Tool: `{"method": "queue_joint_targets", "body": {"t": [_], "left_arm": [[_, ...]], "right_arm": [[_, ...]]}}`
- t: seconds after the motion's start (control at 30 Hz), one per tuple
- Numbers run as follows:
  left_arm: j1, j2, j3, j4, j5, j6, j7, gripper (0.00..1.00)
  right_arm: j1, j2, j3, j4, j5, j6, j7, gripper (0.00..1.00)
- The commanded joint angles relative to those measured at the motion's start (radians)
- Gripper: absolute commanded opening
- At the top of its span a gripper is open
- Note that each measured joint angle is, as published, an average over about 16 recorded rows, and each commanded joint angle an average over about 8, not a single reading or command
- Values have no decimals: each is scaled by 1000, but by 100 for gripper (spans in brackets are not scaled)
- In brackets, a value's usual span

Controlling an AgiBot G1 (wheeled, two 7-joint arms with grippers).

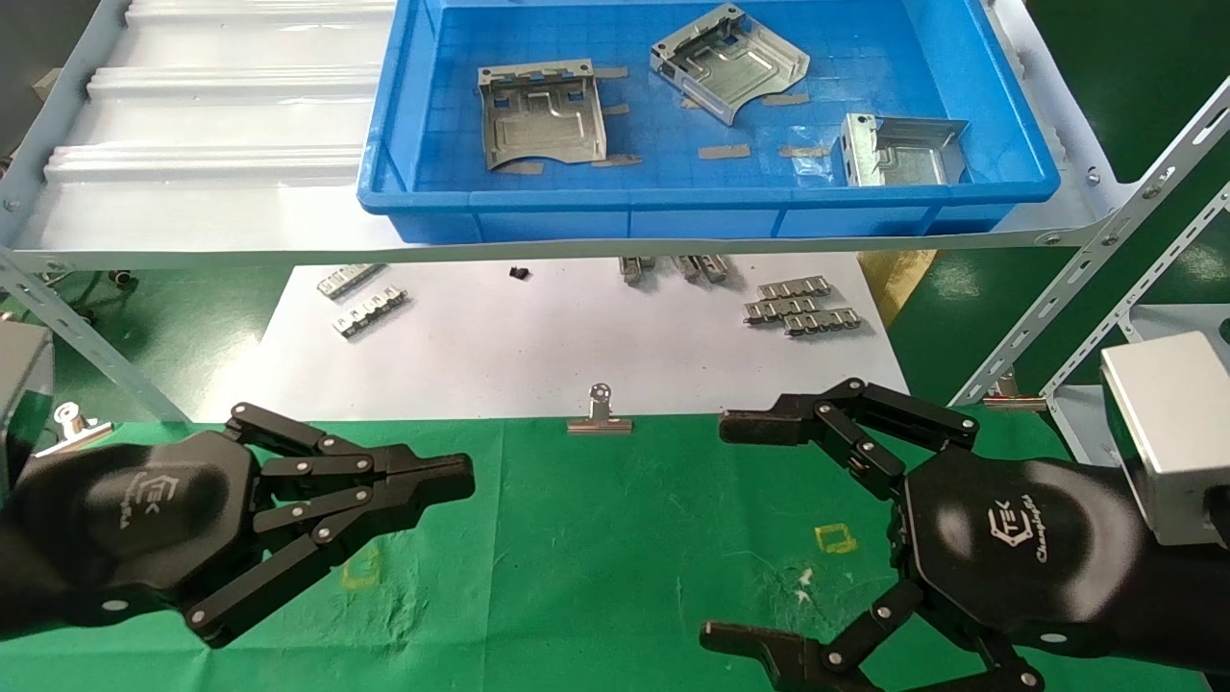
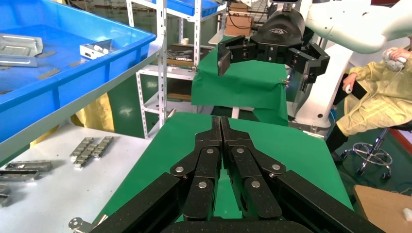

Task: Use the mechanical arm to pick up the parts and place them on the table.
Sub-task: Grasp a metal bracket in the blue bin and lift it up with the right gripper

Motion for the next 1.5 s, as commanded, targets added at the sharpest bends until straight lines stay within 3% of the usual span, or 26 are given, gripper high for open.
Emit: {"method": "queue_joint_targets", "body": {"t": [0.03,1.17,1.33,1.5], "left_arm": [[0,0,0,0,0,0,0,0],[0,0,0,0,0,0,0,0],[0,0,0,0,0,0,0,0],[0,0,0,0,0,0,0,0]], "right_arm": [[0,0,0,0,0,0,0,100],[5,-1,2,-1,-1,4,-1,100],[78,-26,3,-13,-34,32,-15,100],[256,-101,-22,-85,-142,88,-43,100]]}}
